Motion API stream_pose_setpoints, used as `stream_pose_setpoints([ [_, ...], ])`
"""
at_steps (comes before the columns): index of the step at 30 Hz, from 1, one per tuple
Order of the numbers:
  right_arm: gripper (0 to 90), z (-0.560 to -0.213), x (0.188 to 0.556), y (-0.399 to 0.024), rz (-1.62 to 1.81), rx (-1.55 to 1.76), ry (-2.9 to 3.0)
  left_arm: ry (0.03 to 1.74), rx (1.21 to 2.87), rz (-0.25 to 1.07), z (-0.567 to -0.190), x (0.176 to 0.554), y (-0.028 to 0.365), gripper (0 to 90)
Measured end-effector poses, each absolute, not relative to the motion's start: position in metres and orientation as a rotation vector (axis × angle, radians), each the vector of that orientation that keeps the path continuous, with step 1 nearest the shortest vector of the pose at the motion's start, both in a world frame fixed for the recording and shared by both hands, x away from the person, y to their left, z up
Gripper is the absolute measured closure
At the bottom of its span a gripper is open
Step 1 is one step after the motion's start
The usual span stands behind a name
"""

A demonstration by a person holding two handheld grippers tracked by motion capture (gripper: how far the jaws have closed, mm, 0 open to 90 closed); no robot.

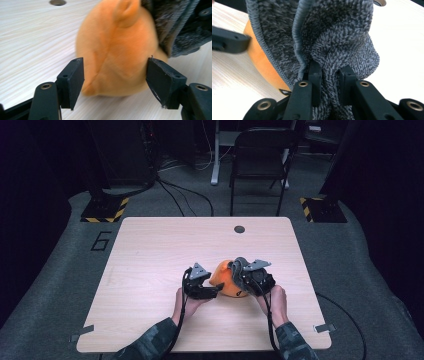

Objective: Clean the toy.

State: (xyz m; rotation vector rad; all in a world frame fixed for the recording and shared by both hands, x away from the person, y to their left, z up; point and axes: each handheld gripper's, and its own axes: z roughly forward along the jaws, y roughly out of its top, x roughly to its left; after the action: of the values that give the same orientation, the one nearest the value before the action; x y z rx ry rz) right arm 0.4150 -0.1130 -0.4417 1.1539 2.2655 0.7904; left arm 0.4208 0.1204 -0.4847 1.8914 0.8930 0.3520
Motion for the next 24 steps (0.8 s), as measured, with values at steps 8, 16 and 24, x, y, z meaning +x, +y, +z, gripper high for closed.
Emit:
stream_pose_setpoints([
  [8, 76.2, -0.442, 0.418, -0.118, 0.787, 1.152, 2.261, 0.984, 1.892, 0.378, -0.492, 0.426, 0.135, 31.7],
  [16, 76.2, -0.443, 0.418, -0.12, 0.79, 1.149, 2.266, 1.006, 1.935, 0.37, -0.501, 0.431, 0.135, 32.9],
  [24, 76.2, -0.444, 0.419, -0.119, 0.798, 1.169, 2.248, 0.974, 1.919, 0.323, -0.509, 0.436, 0.13, 37.5],
])
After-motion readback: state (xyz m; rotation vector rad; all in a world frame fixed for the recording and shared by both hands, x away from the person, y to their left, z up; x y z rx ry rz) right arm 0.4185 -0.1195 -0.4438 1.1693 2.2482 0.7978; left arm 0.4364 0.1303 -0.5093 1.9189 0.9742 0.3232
